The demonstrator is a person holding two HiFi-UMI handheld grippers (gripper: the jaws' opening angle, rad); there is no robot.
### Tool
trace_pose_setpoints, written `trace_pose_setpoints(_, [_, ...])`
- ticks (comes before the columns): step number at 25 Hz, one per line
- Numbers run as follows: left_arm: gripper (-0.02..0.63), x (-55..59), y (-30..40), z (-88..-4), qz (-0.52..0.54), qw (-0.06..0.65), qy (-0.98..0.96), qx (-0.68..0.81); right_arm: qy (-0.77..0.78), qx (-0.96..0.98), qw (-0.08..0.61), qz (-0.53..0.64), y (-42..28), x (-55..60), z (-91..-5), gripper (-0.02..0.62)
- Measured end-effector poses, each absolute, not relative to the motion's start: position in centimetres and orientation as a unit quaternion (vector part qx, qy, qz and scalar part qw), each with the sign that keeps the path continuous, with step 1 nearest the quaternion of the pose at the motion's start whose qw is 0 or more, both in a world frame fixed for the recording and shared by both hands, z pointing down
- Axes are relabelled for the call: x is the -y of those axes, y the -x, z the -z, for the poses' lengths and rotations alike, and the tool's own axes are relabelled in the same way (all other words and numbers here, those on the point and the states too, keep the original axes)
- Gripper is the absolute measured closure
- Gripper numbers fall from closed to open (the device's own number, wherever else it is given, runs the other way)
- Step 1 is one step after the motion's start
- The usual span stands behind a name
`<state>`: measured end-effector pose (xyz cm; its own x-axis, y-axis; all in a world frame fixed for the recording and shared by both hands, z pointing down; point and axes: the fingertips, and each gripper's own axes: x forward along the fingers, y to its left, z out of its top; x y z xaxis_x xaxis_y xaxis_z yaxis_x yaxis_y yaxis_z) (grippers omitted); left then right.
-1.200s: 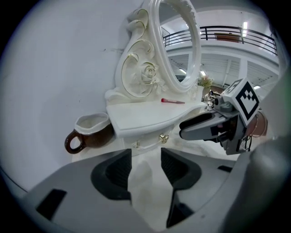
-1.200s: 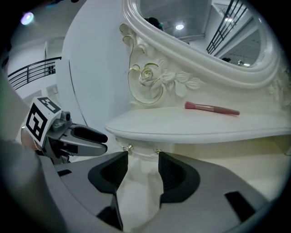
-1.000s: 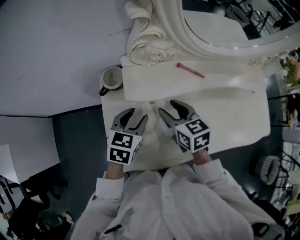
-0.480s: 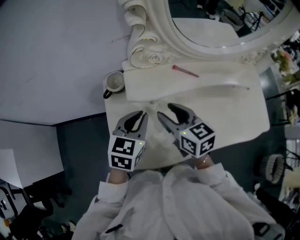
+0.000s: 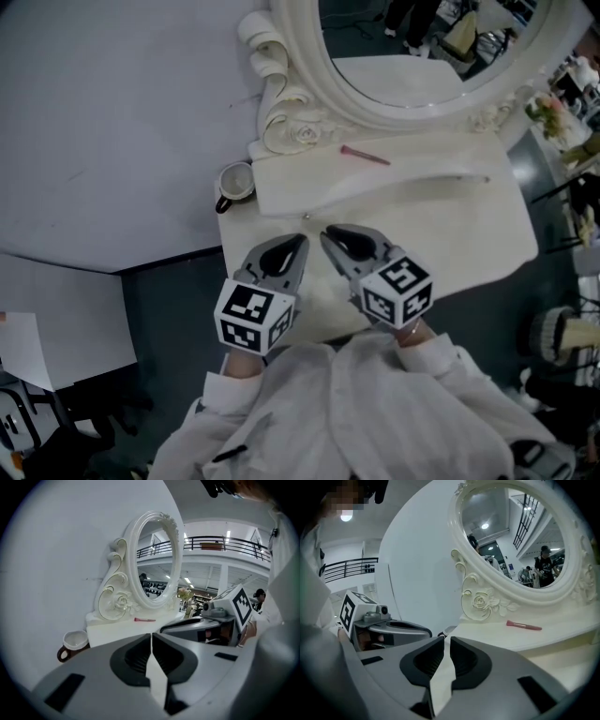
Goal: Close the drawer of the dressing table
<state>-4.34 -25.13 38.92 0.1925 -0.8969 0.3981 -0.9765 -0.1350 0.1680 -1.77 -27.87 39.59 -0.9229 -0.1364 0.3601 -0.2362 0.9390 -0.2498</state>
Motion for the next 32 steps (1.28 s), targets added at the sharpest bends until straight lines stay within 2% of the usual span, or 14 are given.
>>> trace_pose_setpoints(5, [0.591, 25.0, 3.2, -37.9, -0.104, 0.186, -0.763, 0.611, -0.099, 0.971, 0.17, -0.139, 1.4, 27.2, -39.0, 0.582])
trace_pose_setpoints(9, [0.597, 24.9, 3.0, -38.0, -0.11, 0.191, -0.757, 0.615, -0.1, 0.97, 0.144, -0.171, 1.1, 26.9, -37.8, 0.588])
trace_pose_setpoints(14, [0.598, 24.5, 3.0, -38.9, -0.121, 0.202, -0.749, 0.619, -0.092, 0.976, 0.123, -0.155, 1.1, 26.5, -36.5, 0.588])
trace_pose_setpoints(25, [0.6, 24.3, 3.4, -40.0, -0.119, 0.217, -0.741, 0.624, -0.098, 0.969, 0.178, -0.139, 0.5, 26.8, -39.0, 0.588])
trace_pose_setpoints(32, [0.6, 23.9, 3.1, -40.6, -0.125, 0.225, -0.739, 0.622, -0.088, 0.969, 0.184, -0.141, 0.6, 26.1, -39.4, 0.589])
